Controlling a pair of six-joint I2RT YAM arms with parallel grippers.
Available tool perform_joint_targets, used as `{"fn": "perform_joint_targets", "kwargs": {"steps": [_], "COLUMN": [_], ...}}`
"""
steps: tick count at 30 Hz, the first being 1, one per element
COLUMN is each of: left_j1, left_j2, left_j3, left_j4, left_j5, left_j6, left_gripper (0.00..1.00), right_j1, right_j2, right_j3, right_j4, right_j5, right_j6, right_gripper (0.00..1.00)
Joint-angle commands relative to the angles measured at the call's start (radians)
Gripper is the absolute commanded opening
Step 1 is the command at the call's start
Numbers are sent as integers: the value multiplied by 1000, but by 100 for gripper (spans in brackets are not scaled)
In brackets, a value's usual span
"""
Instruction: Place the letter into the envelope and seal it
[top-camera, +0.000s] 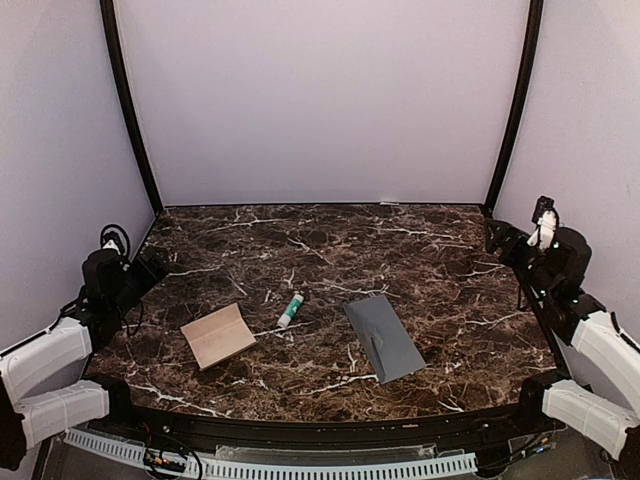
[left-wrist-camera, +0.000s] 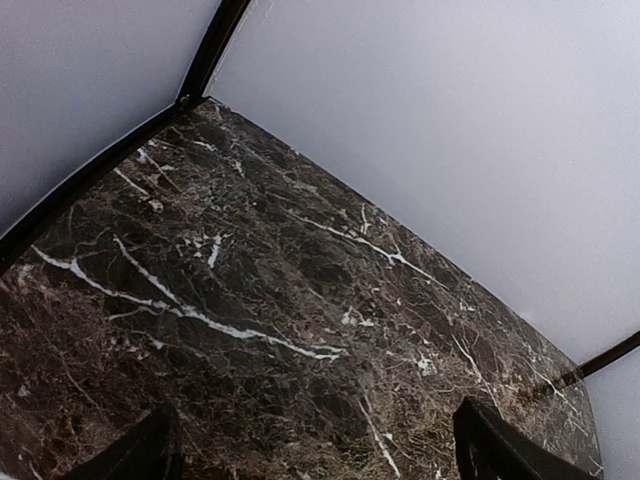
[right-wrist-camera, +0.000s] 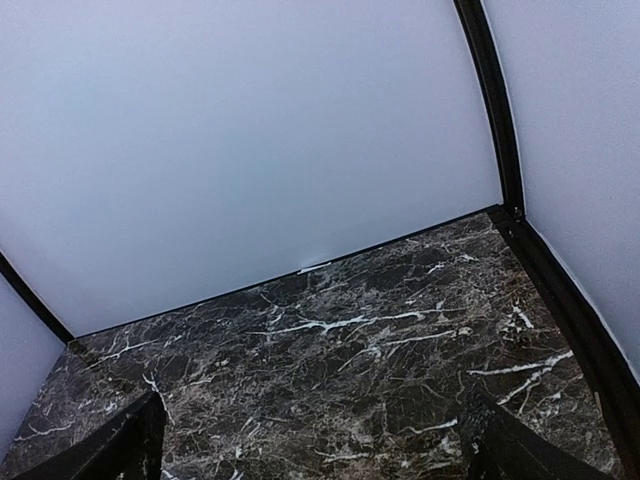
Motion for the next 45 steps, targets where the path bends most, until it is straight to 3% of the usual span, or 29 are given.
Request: {"fn": "perform_joint_targets", "kwargs": {"steps": [1, 8, 15, 21, 29, 34, 45], "left_j1": [-93, -280, -484, -679, -969, -1122, -1267], "left_j2": [6, 67, 145, 232, 514, 754, 1112], "left_j3": [78, 193, 281, 335, 555, 744, 1045], "left_j4": [-38, -116, -162, -137, -232, -331, -445], "left_j5": [33, 26, -17, -56, -258, -380, -466], "left_j6": [71, 125, 115, 30, -2, -37, -102], "left_gripper": [95, 95, 94, 93, 93, 92, 91], "right_j1": [-5, 7, 77, 148, 252, 330, 445], "right_j2": [-13, -3, 56, 88, 113, 154, 239], "right_j3": [52, 73, 126, 75, -5, -12, -1], "right_j4": [-84, -182, -353, -356, -317, -336, -355], "right_j5": [-9, -124, -82, -62, -24, 89, 168], "right_j6": [43, 37, 96, 180, 248, 279, 286], "right_gripper": [99, 99, 99, 99, 99, 99, 99]}}
